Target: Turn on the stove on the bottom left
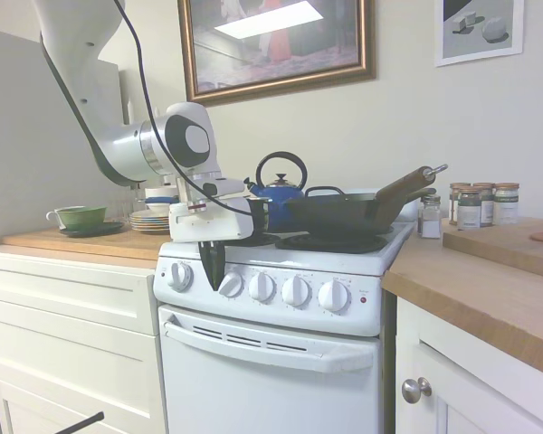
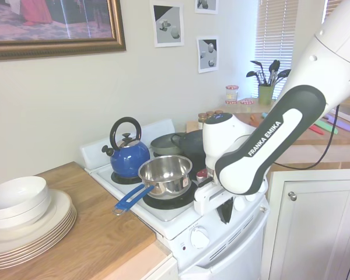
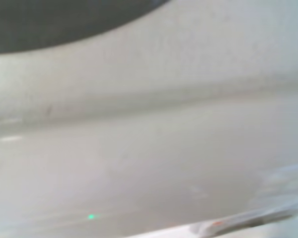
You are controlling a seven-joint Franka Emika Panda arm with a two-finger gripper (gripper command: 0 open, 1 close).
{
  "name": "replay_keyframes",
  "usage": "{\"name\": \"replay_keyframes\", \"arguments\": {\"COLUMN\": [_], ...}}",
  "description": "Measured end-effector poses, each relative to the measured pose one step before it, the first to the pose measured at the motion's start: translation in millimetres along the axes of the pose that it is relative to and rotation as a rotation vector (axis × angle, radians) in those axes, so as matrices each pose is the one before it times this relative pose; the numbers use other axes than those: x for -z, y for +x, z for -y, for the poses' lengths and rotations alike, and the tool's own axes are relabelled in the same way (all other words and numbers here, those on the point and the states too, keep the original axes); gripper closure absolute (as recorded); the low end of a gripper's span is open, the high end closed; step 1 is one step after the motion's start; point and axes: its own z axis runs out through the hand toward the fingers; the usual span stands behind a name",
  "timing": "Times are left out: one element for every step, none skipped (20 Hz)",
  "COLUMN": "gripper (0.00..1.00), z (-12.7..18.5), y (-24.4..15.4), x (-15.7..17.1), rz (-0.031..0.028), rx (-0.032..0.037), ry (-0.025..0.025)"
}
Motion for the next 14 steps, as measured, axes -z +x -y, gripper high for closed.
{"name": "replay_keyframes", "arguments": {"gripper": [1.00, 1.00, 1.00, 1.00, 1.00, 1.00, 1.00, 1.00, 1.00, 1.00, 1.00, 1.00, 1.00, 1.00], "z": [0.22, 0.20, 0.21, 0.26, 0.25, 0.08, 0.06, 0.02, -0.01, 0.01, 0.12, 0.17, 0.29, 0.44], "y": [-0.66, -0.55, -0.52, -0.64, -0.71, -0.38, -0.39, -0.34, -0.22, -0.15, -0.22, -0.32, -0.47, -0.75], "x": [-0.44, -0.43, -0.44, -0.50, -0.65, -0.72, -0.78, -0.82, -0.74, -0.53, -0.16, 0.02, 0.06, 0.08], "rz": [-0.00411, -0.00351, -0.00275, -0.00396, -0.00308, -0.00233, -0.00259, -0.00164, -0.00055, -0.00031, -0.00014, -0.00006, -0.00025, -0.00038], "rx": [-0.00056, -0.00032, 0.00053, 0.00042, -0.00105, -0.00081, 0.00001, 0.00015, 0.00023, 0.00068, 0.00077, 0.00078, 0.00117, 0.00210], "ry": [-0.00265, -0.00227, -0.00200, -0.00264, -0.00252, -0.00206, -0.00234, -0.00195, -0.00132, -0.00083, -0.00021, 0.00010, 0.00068, 0.00062]}}
